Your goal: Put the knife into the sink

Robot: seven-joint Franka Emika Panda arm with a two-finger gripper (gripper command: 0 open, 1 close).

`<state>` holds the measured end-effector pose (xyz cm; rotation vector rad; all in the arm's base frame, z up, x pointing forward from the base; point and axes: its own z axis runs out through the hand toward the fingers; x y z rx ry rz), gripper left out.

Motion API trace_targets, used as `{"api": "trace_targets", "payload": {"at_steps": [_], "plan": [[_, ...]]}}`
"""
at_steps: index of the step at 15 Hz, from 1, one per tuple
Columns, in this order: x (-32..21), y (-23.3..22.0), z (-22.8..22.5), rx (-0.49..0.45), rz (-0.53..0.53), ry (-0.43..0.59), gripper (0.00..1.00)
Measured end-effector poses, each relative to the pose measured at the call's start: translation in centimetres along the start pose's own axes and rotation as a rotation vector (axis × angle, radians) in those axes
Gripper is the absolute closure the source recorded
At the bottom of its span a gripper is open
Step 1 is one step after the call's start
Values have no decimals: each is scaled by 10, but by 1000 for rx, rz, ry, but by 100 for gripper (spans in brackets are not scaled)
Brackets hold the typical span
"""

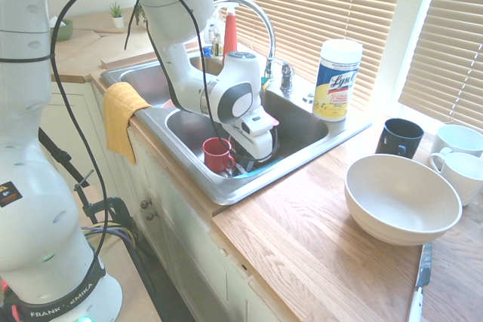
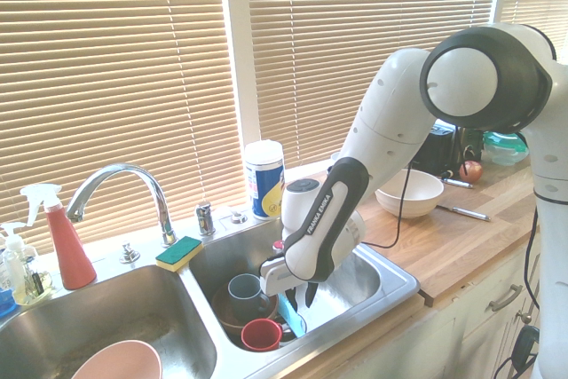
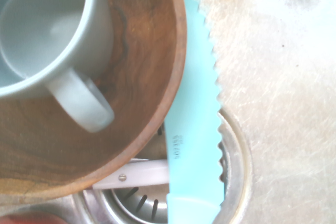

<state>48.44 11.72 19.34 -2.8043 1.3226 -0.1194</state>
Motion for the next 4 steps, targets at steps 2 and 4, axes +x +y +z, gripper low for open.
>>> {"api": "trace_targets", "payload": {"at_steps": [2, 4], "plan": [[3, -1, -4, 16, 0, 8, 0], [11, -4, -32, 54, -4, 34, 0]]}}
